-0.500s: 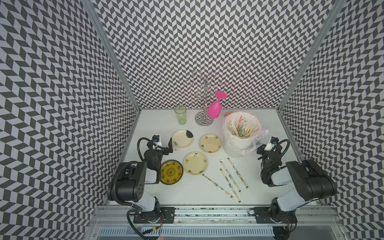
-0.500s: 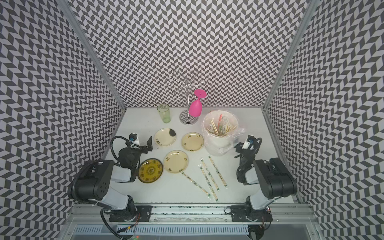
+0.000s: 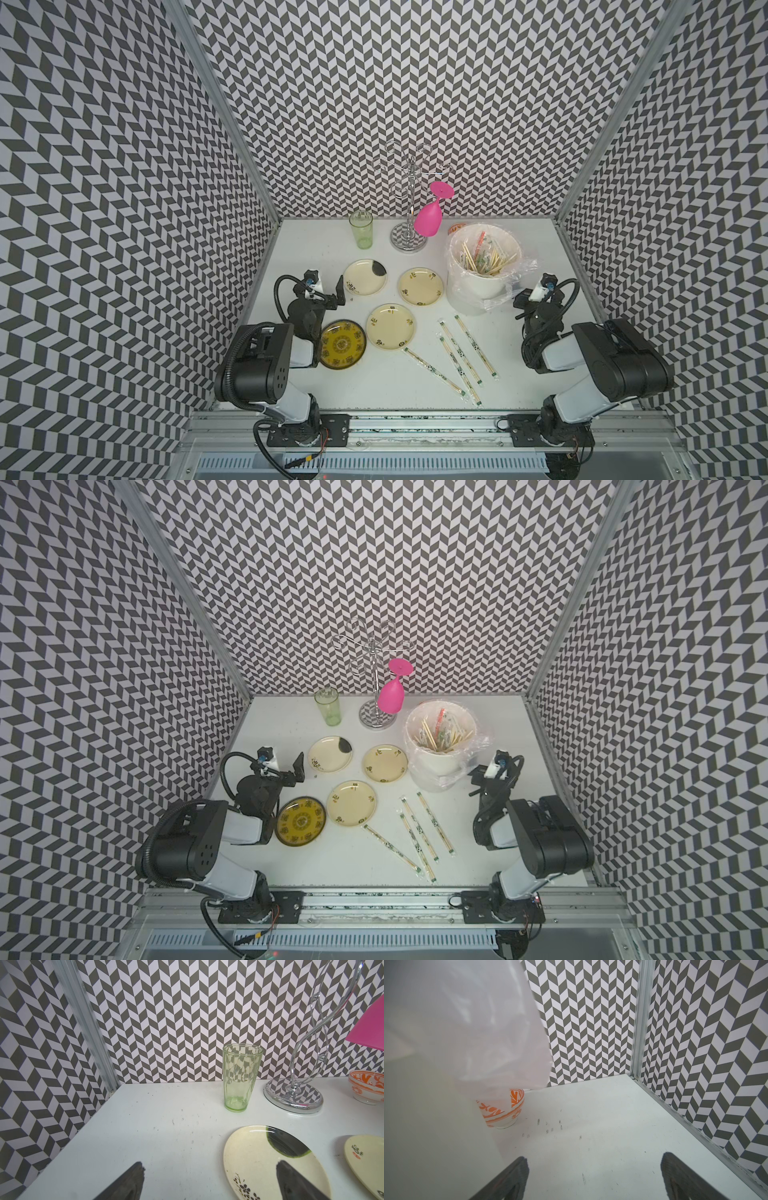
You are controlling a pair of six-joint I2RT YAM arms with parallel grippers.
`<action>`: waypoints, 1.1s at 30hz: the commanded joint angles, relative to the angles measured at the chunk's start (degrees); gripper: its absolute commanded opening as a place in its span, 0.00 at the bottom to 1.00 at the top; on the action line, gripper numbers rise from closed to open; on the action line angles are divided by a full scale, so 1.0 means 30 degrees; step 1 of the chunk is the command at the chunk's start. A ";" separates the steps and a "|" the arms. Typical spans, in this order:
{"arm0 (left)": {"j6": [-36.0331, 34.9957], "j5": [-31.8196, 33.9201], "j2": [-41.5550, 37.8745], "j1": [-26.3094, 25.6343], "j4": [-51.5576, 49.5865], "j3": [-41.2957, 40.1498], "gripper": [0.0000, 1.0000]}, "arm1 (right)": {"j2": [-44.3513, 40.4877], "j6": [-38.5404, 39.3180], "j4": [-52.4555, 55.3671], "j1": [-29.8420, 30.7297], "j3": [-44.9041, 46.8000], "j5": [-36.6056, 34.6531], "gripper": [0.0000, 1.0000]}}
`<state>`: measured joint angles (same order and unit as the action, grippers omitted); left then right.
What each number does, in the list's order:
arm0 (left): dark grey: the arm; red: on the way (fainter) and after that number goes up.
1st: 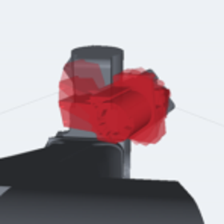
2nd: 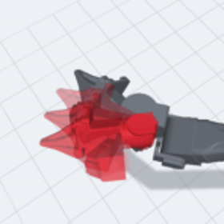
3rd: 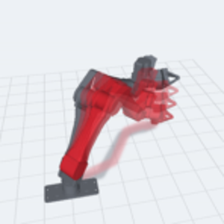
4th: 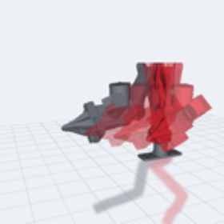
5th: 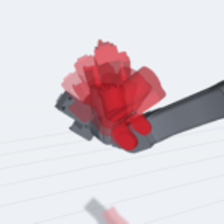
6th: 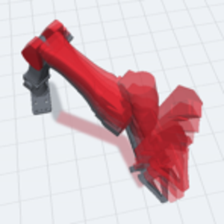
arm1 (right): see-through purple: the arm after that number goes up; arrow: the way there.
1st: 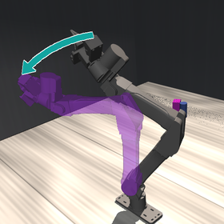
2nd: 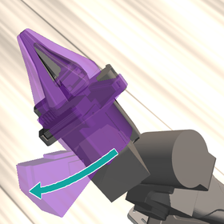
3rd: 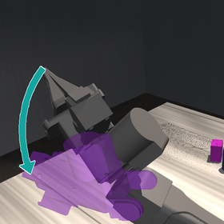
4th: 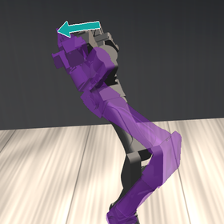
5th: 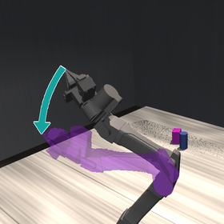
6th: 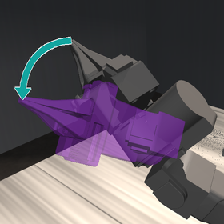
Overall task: Remove the packaging of disposable chopsticks
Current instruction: Pick up the disposable chopsticks from the center of the board.
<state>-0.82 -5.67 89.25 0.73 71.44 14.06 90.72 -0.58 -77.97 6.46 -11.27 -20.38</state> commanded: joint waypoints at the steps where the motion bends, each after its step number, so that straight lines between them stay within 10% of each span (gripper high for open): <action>1: -0.0163 0.0137 0.0063 -0.0037 0.0181 0.0262 1.00 | -0.0063 -0.0085 -0.1049 0.0012 -0.0014 -0.0092 0.99; 23: -0.0085 0.0006 -0.0018 0.0087 0.0373 0.0163 0.98 | -0.0536 -0.0831 -0.1238 -0.0456 0.0464 -0.0274 1.00; 33: -0.0229 0.1884 -0.4197 -0.0595 -0.4424 0.1141 0.96 | 0.0038 -0.0104 -0.8604 -0.0410 0.3897 0.1137 0.95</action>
<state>-0.62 -2.26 79.18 0.01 63.07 15.84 90.13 -1.67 -85.21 5.43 -1.28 -18.61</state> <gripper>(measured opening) 0.964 0.952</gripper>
